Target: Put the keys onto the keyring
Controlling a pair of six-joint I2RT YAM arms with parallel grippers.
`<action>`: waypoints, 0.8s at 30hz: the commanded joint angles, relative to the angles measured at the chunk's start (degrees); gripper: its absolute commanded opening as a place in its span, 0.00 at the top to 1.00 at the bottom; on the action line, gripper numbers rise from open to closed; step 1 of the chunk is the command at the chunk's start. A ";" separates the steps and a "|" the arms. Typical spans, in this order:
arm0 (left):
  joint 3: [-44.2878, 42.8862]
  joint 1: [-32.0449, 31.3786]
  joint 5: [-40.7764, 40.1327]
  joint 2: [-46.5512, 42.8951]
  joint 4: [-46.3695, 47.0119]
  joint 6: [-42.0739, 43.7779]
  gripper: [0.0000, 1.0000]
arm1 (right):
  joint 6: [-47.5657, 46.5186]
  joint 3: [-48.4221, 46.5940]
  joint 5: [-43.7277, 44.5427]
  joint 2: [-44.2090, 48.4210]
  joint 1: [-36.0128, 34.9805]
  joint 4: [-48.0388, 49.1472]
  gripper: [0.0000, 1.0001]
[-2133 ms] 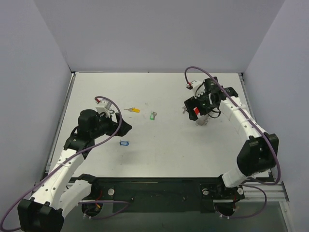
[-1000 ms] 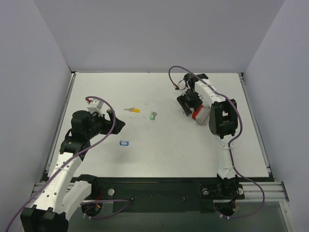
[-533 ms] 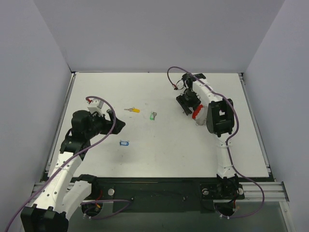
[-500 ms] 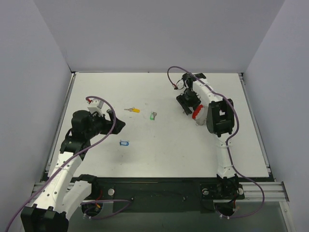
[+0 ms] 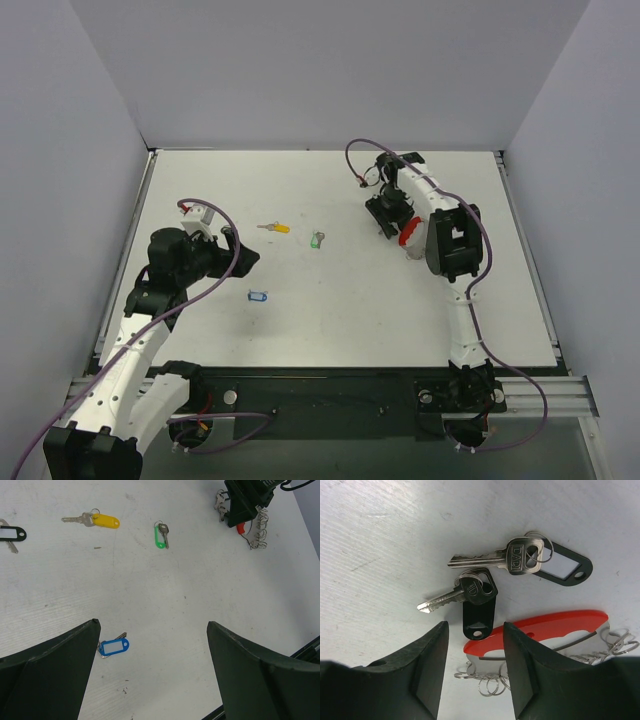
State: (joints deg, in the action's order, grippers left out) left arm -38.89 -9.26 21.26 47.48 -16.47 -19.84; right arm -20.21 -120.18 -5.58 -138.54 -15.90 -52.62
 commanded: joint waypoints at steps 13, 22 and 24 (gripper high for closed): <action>-0.13 0.55 1.07 -0.11 2.32 0.32 0.01 | -0.89 -2.16 -1.01 -1.30 -0.45 -4.16 0.77; -0.22 0.64 1.51 -0.29 2.41 0.32 0.01 | -0.71 0.12 -3.55 3.97 -0.18 -3.10 0.86; -0.13 0.64 1.60 -0.46 2.58 0.32 0.01 | -0.62 1.87 -4.96 6.95 -0.27 -2.40 0.86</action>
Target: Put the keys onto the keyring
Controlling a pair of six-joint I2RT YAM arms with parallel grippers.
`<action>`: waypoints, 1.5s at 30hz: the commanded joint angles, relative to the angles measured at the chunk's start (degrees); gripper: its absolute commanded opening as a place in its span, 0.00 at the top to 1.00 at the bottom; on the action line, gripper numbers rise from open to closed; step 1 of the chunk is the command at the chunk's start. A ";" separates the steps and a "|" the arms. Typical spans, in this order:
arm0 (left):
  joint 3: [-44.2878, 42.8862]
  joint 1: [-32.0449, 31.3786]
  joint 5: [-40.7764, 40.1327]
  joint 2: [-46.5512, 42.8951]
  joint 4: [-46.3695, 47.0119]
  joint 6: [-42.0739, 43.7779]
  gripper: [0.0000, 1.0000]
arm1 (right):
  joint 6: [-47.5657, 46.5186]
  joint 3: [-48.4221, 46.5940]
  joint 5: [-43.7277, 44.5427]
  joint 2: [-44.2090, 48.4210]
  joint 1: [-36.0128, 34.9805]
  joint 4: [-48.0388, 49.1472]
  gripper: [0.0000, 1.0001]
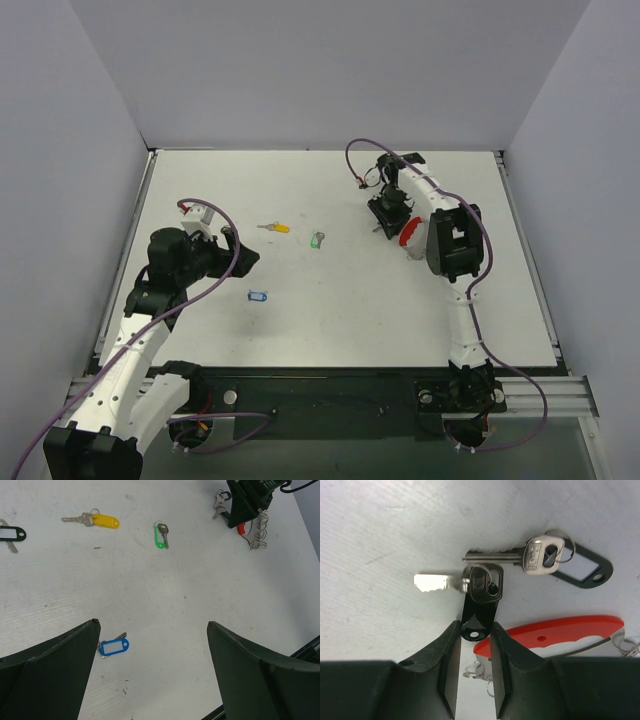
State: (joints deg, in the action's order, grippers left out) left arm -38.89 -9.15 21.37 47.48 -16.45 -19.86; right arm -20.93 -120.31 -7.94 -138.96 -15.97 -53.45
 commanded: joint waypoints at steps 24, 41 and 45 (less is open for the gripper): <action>1.01 -1.05 5.53 -4.07 5.20 -0.36 0.01 | -11.58 58.58 -4.81 47.27 13.05 5.72 0.87; 1.19 -2.54 4.83 -4.07 5.11 -0.10 0.00 | -9.84 51.87 -9.18 45.44 21.94 7.31 0.44; 1.10 -2.45 4.74 -4.15 5.11 -0.01 0.00 | -6.51 45.27 -16.90 43.25 21.77 6.95 0.44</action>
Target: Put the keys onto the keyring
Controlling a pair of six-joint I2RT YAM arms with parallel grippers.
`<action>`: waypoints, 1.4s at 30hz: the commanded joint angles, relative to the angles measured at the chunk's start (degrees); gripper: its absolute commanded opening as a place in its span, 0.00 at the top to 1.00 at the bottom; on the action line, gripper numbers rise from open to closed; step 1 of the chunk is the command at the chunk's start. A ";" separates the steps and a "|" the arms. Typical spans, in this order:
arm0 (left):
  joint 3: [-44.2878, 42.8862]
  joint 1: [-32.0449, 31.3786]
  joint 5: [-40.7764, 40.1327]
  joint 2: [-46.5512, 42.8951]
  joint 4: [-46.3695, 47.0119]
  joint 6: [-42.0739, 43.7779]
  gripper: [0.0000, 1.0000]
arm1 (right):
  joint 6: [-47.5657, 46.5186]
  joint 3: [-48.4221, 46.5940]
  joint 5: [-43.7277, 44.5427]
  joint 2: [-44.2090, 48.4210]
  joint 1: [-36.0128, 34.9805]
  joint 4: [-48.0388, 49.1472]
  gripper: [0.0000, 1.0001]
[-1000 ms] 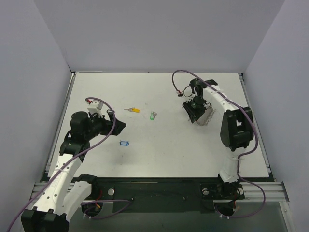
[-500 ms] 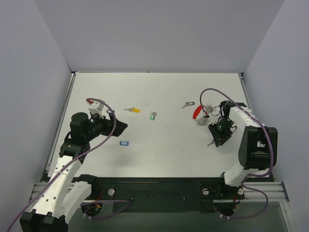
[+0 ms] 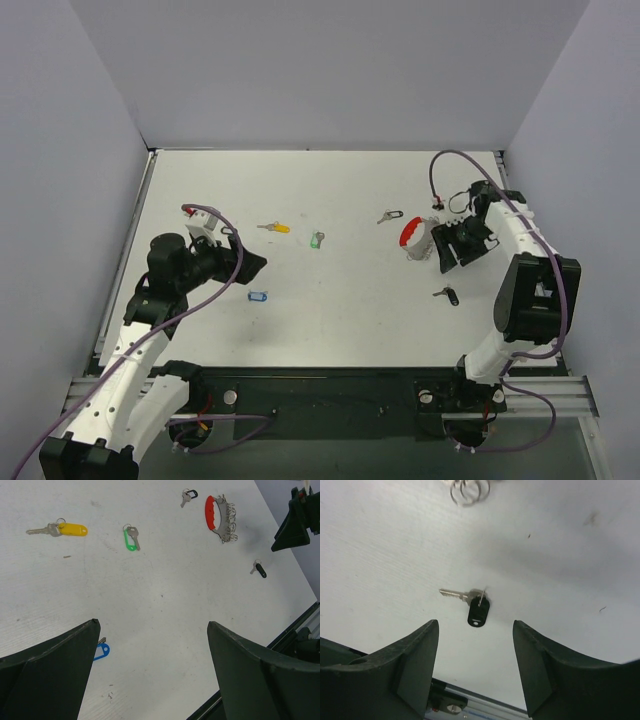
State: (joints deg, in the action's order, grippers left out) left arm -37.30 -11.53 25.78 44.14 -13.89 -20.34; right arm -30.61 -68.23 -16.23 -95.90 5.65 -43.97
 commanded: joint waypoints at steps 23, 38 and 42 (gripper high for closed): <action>-0.49 -0.07 0.06 -0.20 2.38 0.83 0.00 | 22.35 -30.47 -7.68 -25.91 2.70 1.07 0.66; -0.49 0.10 -0.03 0.25 2.29 0.91 0.00 | 23.49 -33.73 -7.94 -30.31 3.40 0.64 0.73; -0.58 0.02 -0.03 0.25 2.29 0.91 0.00 | 23.40 -33.81 -7.94 -30.75 3.40 0.64 0.75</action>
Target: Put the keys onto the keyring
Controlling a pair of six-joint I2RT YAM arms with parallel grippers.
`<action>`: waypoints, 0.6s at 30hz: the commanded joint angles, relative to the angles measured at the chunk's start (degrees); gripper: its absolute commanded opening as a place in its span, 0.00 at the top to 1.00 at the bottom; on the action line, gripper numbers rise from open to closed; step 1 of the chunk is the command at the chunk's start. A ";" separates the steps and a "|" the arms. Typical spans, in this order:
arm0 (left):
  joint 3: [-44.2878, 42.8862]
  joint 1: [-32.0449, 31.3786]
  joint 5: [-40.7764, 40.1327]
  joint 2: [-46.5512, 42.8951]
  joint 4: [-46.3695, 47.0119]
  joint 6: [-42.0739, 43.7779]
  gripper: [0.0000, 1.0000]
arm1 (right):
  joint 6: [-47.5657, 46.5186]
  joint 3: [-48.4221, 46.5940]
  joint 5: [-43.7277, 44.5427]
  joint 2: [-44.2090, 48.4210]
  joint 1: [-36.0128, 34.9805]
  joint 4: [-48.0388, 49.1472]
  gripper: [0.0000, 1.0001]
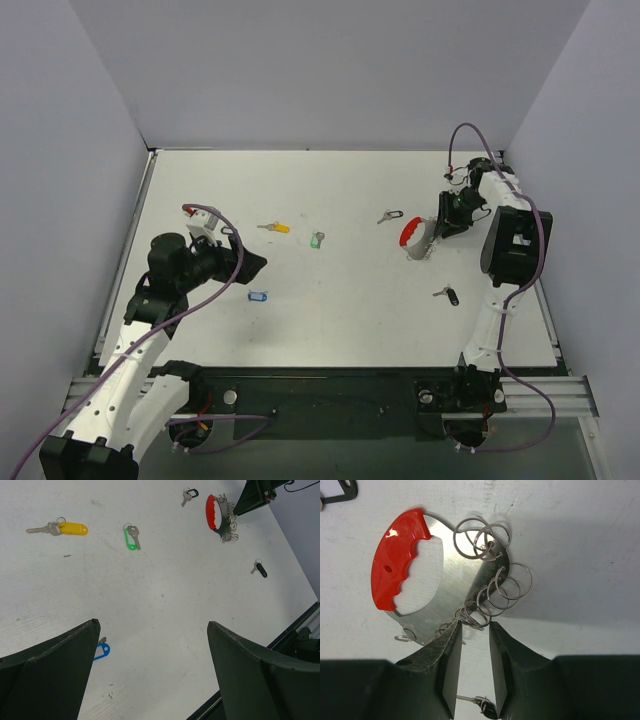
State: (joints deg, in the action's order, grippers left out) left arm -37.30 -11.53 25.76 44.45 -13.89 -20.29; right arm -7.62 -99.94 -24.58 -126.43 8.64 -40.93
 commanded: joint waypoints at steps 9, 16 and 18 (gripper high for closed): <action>-0.58 0.02 0.08 0.03 2.29 0.87 0.00 | 0.23 -2.19 -0.64 -0.22 0.85 -2.49 0.76; -0.67 0.10 0.17 -0.06 2.29 0.87 0.00 | -1.78 0.27 -5.30 3.64 3.48 -2.67 0.73; -0.58 0.10 0.26 -0.15 2.38 0.87 0.00 | -2.05 1.41 -6.36 4.17 3.92 -2.75 0.72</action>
State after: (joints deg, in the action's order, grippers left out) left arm -37.30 -11.53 25.76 44.64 -13.89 -20.29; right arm -8.03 -99.98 -27.49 -126.30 10.98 -40.91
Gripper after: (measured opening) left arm 0.996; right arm 0.272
